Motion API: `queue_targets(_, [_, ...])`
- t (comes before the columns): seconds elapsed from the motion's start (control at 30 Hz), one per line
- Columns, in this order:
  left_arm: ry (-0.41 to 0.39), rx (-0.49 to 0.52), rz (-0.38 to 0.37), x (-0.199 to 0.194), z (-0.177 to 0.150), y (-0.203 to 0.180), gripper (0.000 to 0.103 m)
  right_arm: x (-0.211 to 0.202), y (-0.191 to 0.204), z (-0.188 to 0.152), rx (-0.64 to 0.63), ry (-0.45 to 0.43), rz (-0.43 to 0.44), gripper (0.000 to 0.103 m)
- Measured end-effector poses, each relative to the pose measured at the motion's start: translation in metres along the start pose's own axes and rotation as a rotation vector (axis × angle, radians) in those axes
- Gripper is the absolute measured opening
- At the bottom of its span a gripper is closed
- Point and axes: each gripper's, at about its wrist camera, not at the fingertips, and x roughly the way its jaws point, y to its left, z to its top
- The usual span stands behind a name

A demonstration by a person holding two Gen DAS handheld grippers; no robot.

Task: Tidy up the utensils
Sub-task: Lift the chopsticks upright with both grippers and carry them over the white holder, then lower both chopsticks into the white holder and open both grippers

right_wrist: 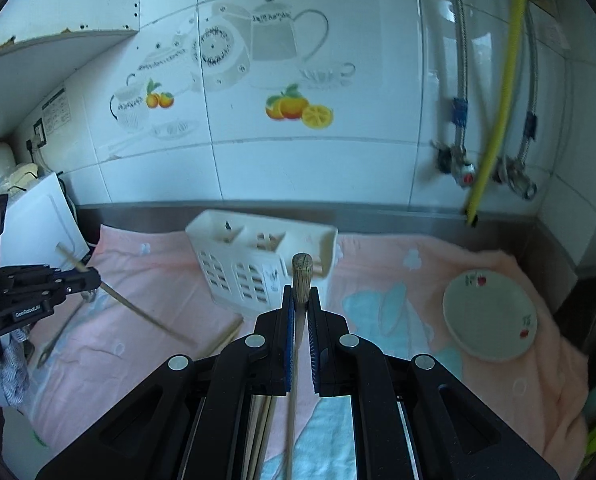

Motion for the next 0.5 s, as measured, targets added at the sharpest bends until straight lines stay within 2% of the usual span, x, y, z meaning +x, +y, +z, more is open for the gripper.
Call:
queue_targets(0.13, [-0.035, 0.032, -0.006, -0.013, 0.028, -0.010, 0.005, -0.009, -0.002, 0.028, -0.008, -0.006, 0.035, 0.006])
queue_targets(0.5, [-0.191, 0.081, 0.012, -0.045, 0.115, -0.033, 0.005, -0.011, -0.006, 0.077, -0.028, -0.054, -0.008, 0.006])
